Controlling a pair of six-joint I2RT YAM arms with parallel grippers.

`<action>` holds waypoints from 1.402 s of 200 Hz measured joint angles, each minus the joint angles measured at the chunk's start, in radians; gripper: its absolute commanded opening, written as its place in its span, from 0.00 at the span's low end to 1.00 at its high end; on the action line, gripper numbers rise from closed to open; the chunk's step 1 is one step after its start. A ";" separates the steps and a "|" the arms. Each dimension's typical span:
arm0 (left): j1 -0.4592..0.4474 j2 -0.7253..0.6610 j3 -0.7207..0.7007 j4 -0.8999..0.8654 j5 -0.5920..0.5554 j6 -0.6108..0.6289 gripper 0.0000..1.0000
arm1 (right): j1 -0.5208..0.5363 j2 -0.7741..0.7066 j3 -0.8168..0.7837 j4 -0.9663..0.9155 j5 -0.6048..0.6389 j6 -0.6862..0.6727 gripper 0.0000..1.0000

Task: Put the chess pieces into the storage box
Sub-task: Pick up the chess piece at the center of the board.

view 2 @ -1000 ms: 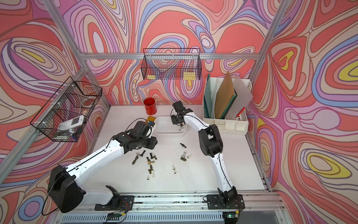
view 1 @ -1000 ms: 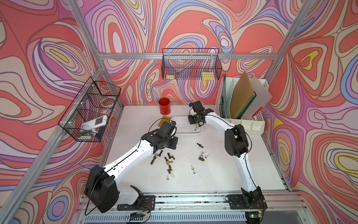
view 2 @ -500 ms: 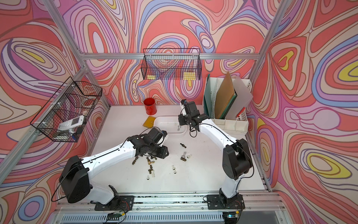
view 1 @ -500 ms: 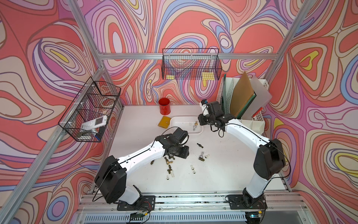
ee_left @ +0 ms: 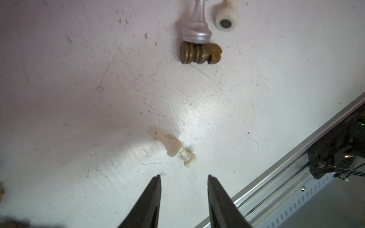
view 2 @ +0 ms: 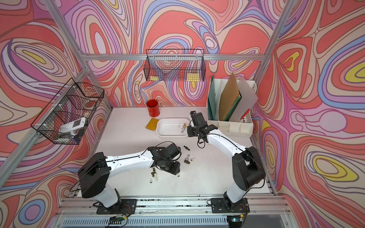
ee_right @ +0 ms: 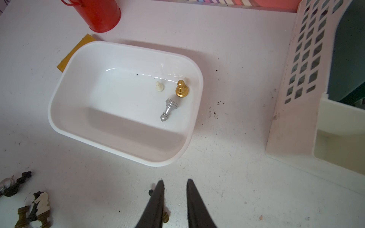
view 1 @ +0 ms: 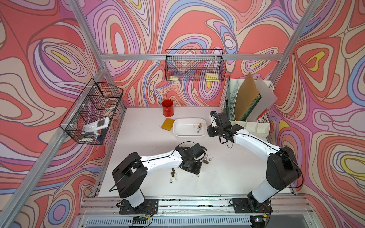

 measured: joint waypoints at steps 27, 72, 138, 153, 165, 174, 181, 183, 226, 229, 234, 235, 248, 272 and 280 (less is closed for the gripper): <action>-0.005 0.035 0.008 0.000 -0.038 0.000 0.44 | 0.000 -0.018 -0.010 0.004 0.008 0.000 0.23; -0.006 0.060 0.024 0.006 -0.060 0.002 0.44 | 0.000 -0.032 -0.024 0.005 0.013 0.001 0.23; -0.006 0.123 0.047 0.010 -0.082 0.013 0.39 | 0.000 -0.032 -0.028 0.003 0.024 0.003 0.23; -0.006 0.126 0.050 0.008 -0.090 0.019 0.38 | 0.000 -0.032 -0.028 0.003 0.028 0.003 0.23; -0.007 0.130 0.052 0.007 -0.095 0.024 0.37 | -0.001 -0.032 -0.028 0.003 0.029 0.003 0.23; -0.007 0.132 0.053 0.005 -0.099 0.028 0.37 | -0.002 -0.032 -0.029 0.003 0.029 0.003 0.23; -0.007 0.135 0.055 0.002 -0.104 0.031 0.37 | -0.003 -0.032 -0.029 0.003 0.029 0.003 0.23; -0.007 0.136 0.055 0.001 -0.105 0.031 0.37 | -0.003 -0.032 -0.029 0.004 0.029 0.003 0.23; -0.008 0.156 0.070 -0.033 -0.139 0.050 0.35 | -0.004 -0.032 -0.029 0.003 0.032 0.003 0.23; -0.008 0.156 0.070 -0.035 -0.141 0.051 0.34 | -0.004 -0.032 -0.029 0.003 0.033 0.003 0.23; -0.008 0.156 0.071 -0.037 -0.144 0.053 0.33 | -0.004 -0.032 -0.028 0.004 0.034 0.003 0.23; -0.008 0.156 0.071 -0.038 -0.146 0.054 0.33 | -0.004 -0.032 -0.029 0.004 0.034 0.003 0.23; -0.008 0.156 0.071 -0.043 -0.156 0.057 0.31 | -0.004 -0.032 -0.029 0.004 0.034 0.003 0.23; -0.008 0.156 0.071 -0.052 -0.170 0.061 0.31 | -0.005 -0.032 -0.029 0.004 0.034 0.003 0.23; -0.009 0.156 0.071 -0.056 -0.175 0.063 0.31 | -0.005 -0.032 -0.028 0.004 0.034 0.003 0.23</action>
